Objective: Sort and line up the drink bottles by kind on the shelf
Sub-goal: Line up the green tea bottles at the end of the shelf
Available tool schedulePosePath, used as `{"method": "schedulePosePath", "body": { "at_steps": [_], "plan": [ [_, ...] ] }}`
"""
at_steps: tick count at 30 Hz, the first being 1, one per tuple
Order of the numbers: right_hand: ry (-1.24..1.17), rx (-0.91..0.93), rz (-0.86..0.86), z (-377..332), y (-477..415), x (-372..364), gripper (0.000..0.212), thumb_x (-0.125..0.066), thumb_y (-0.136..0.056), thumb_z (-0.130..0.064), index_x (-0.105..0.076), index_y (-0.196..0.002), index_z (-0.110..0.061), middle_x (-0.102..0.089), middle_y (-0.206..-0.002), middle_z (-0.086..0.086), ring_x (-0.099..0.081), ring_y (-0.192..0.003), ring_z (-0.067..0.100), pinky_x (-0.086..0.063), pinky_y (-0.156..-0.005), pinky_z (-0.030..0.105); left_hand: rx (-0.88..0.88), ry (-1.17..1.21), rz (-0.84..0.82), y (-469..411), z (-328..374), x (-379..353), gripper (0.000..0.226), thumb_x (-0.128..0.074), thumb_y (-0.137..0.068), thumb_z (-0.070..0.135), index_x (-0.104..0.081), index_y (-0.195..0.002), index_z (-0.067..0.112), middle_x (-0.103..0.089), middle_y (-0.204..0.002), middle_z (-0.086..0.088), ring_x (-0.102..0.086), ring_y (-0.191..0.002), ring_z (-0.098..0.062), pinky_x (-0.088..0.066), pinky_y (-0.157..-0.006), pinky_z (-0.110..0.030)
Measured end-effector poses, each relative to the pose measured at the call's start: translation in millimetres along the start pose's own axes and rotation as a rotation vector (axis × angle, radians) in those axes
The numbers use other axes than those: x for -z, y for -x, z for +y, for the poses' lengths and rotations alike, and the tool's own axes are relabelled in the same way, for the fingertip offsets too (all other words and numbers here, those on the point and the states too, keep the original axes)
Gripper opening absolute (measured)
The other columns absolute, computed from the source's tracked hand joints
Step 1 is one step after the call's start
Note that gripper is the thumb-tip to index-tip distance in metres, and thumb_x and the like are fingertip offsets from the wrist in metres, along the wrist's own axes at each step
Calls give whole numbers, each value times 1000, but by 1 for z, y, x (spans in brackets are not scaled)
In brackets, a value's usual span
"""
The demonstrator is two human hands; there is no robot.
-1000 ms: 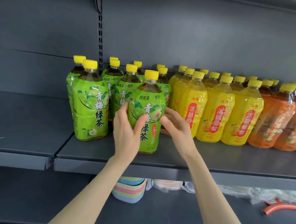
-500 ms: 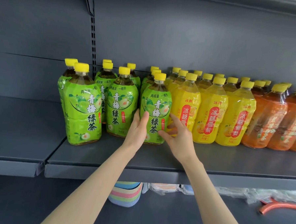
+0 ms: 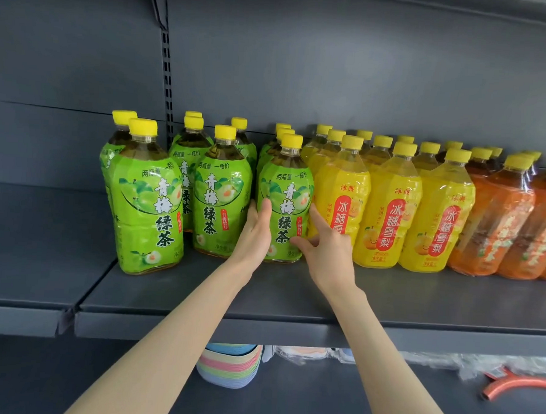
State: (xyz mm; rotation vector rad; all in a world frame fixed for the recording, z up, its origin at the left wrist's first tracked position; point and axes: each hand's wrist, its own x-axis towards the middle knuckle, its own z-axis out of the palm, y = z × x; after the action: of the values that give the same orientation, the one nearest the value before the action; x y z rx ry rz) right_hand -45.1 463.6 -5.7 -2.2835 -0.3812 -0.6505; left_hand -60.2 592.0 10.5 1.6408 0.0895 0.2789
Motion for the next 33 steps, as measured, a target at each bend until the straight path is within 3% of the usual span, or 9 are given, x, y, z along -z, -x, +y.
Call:
{"method": "schedulePosePath", "body": {
  "at_steps": [9,15,19,24,30,33],
  "plan": [
    [-36,-6,49,2,1,-7,75,-67,-88,-29,-26,-151,-24,-70,-81,10,-65,-75,23,-53,-78,31,-20,-7,-6,-5,0,-2,65,-16,-96,57,-5,-152,25,-16,-158,5,-18,-143,-15,-19,-113,-35],
    [-33,6,56,4,-1,-8,76,-67,-89,-27,-23,-151,-26,-70,-92,11,-65,-82,23,-52,-80,32,-62,-7,46,-7,-4,-4,65,-22,-97,56,-12,-152,21,-23,-156,2,-25,-141,-16,-22,-114,-36],
    [-45,29,50,8,2,-8,75,-66,-89,-27,-23,-151,-26,-70,-88,10,-66,-80,21,-53,-82,31,-88,-1,53,-4,-7,-4,64,-24,-97,55,-15,-151,22,-28,-154,3,-29,-139,-15,-26,-114,-34],
    [-19,54,48,8,2,-6,74,-66,-90,-27,-23,-151,-25,-71,-87,10,-66,-79,21,-48,-78,25,-76,1,38,-4,-4,-4,64,-22,-98,54,-11,-152,22,-24,-156,3,-25,-141,-15,-23,-111,-32],
    [38,64,88,8,-3,-12,74,-67,-89,-27,-26,-151,-24,-66,-112,18,-64,-93,30,-54,-83,40,-49,-30,29,-9,-2,-3,64,-20,-98,54,-9,-152,23,-19,-157,4,-22,-142,-16,-22,-111,-32],
    [59,65,80,8,-3,-11,74,-66,-90,-28,-26,-151,-23,-66,-109,19,-64,-89,31,-54,-80,41,-58,-34,37,-10,-1,-3,63,-21,-98,53,-11,-152,21,-22,-156,2,-24,-142,-16,-24,-108,-30]
  ]
}}
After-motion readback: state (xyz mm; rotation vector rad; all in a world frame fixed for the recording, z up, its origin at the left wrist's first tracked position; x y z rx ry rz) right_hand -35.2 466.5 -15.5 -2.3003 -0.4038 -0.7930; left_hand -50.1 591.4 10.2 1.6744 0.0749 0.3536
